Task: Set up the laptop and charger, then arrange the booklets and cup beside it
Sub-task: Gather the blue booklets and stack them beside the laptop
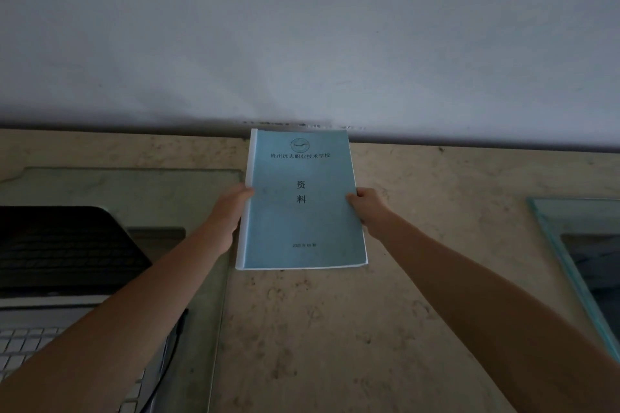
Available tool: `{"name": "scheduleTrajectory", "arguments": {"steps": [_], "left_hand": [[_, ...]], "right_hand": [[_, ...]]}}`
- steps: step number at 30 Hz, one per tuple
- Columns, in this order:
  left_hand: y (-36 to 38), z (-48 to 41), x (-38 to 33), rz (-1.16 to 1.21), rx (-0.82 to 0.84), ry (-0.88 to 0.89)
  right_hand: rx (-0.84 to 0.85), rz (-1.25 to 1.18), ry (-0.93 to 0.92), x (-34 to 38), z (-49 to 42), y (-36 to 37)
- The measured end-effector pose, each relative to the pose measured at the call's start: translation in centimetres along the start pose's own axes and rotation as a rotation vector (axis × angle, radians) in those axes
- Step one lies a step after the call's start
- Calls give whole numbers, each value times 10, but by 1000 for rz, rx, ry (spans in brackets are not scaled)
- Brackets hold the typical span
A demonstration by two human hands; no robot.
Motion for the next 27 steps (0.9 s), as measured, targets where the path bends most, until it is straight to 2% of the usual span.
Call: {"name": "scheduleTrajectory", "arguments": {"steps": [8, 19, 23, 27], "left_hand": [[-1, -22, -17, -23, -30, -4], [-4, -17, -16, -58, -24, 25], [4, 2, -3, -143, -48, 111], [13, 29, 20, -230, -112, 196]], "right_hand": [[-69, 16, -33, 8, -11, -1], [-54, 85, -80, 17, -10, -7], [-59, 66, -116, 20, 10, -8], [-58, 139, -229, 29, 39, -12]]}}
Point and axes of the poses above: each hand's wrist, its own z-axis away from the middle knuckle, its own y-axis out of the palm, x = y × z, the point moved 4 cm from there along -z, towards the middle knuckle, and after that the axes turned 12 degrees about -y, right-handed, at the moved point
